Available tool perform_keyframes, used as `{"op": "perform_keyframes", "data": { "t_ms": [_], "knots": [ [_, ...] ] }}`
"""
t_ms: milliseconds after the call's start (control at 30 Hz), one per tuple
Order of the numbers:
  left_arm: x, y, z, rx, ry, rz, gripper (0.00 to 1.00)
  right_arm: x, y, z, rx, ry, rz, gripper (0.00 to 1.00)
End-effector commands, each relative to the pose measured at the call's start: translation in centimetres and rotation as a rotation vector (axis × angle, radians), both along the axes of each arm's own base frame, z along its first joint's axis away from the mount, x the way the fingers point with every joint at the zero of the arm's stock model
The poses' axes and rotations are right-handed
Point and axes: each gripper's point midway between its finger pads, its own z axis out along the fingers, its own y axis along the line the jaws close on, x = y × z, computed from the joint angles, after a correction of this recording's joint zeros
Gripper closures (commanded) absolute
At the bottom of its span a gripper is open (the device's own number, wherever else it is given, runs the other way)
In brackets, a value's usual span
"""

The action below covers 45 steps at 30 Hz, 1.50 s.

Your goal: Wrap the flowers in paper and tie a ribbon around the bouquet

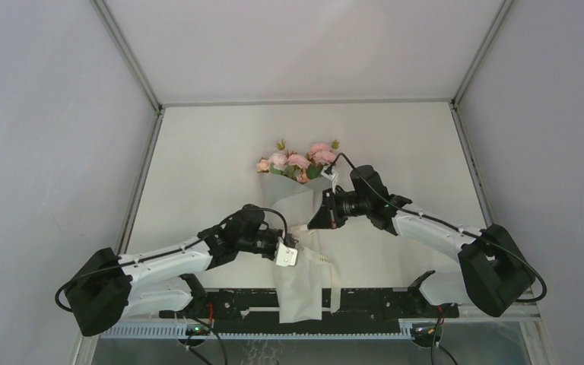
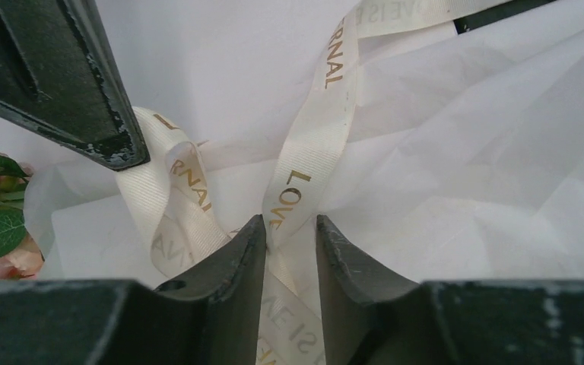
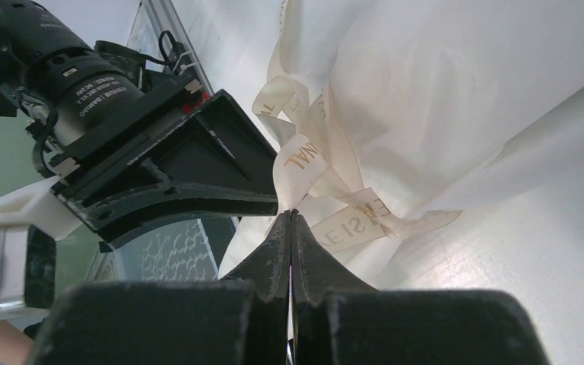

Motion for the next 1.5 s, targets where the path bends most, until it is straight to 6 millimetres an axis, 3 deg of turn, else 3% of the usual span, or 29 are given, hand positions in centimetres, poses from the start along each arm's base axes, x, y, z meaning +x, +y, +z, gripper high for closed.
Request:
{"op": "perform_keyframes", "data": {
  "t_ms": [0,100,233,333,433,533,600,700,800,1133,1467],
  "knots": [
    [1.6,-1.8,3.0,-0.067,-0.119,-0.028,0.69,0.3,0.7,1.2,0.066,-0.022,0.033,0.96],
    [2.0,-2.0,3.0,-0.068,-0.135,-0.02,0.8,0.2,0.9,1.3,0.082,-0.015,0.05,0.89],
    [2.4,-2.0,3.0,-0.069,-0.151,-0.006,0.99,0.8,0.1,1.3,0.066,-0.021,0.036,0.68],
    [2.8,-2.0,3.1,-0.073,-0.162,0.012,1.0,2.8,-1.2,2.5,0.074,-0.071,-0.026,0.56],
    [2.8,-2.0,3.1,-0.074,-0.16,0.015,1.0,4.8,-2.5,4.2,0.105,-0.123,-0.095,0.5],
    [3.0,-1.9,3.0,-0.071,-0.165,0.02,1.0,6.0,-3.3,3.7,0.064,-0.144,-0.14,0.53],
    [3.1,-1.9,3.1,-0.072,-0.165,0.028,1.0,6.4,-3.4,2.2,0.019,-0.116,-0.153,0.65],
    [3.2,-1.9,3.1,-0.074,-0.166,0.042,1.0,5.4,-2.1,1.2,0.03,-0.083,-0.069,0.76],
    [3.5,-1.7,3.1,-0.068,-0.173,0.054,1.0,3.8,-0.1,0.8,0.035,-0.09,0.051,0.81],
    [4.2,-1.1,3.2,-0.069,-0.184,0.088,1.0,2.0,2.9,-0.9,0.083,0.002,0.188,0.84],
    [4.7,-0.5,3.3,-0.067,-0.195,0.112,1.0,1.2,4.7,0.1,0.231,0.046,0.302,0.78]
  ]
}}
